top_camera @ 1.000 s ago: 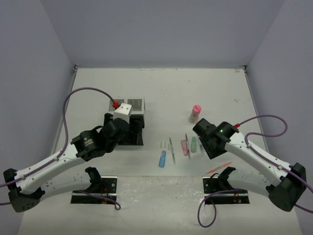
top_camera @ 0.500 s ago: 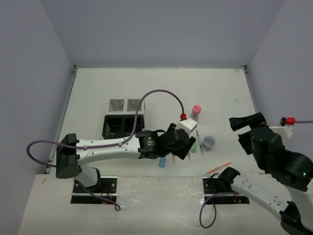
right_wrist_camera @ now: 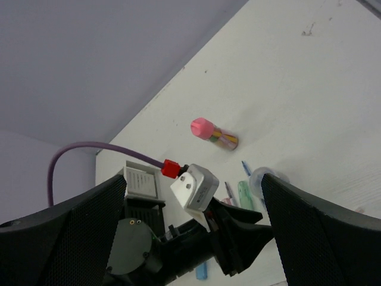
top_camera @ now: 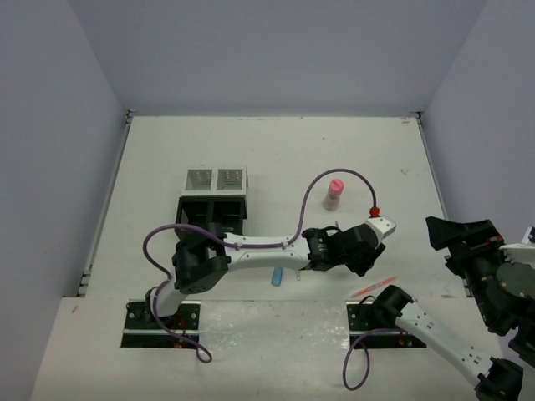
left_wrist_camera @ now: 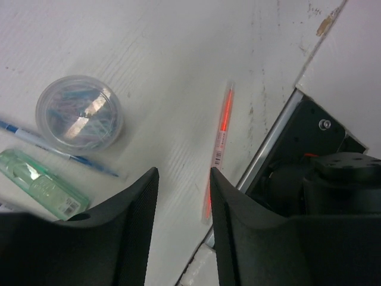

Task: Sort the stationery into containers
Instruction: Pick up the pen from the corner of the board.

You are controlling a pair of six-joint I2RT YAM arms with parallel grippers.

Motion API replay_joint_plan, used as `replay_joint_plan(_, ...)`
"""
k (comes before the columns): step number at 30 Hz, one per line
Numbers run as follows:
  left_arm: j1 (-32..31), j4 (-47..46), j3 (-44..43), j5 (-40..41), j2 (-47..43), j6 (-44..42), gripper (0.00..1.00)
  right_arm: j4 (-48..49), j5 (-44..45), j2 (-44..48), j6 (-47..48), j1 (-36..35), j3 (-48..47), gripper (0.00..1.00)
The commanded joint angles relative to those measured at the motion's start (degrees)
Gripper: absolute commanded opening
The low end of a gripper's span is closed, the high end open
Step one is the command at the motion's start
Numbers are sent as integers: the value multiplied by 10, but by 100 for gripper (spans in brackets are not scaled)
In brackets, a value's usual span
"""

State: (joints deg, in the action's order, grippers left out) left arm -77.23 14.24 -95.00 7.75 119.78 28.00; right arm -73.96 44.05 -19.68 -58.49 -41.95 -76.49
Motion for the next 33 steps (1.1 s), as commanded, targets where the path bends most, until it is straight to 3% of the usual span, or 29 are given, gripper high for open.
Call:
replay_joint_plan(1,0,1,-86,-2,50,-29,38,26,-3,2,42,-1,5,99)
replay_joint_plan(5,0,17,-116,-8,92,-37,29,34,-14,9,51,-1,12,99)
replay_joint_plan(26,-37,56,-117,-89,153,-70,35,42,-45,22,65,-1,11,99)
replay_joint_plan(33,-39,54,-113,-81,159,-78,35,48,-44,19,67,-1,15,99)
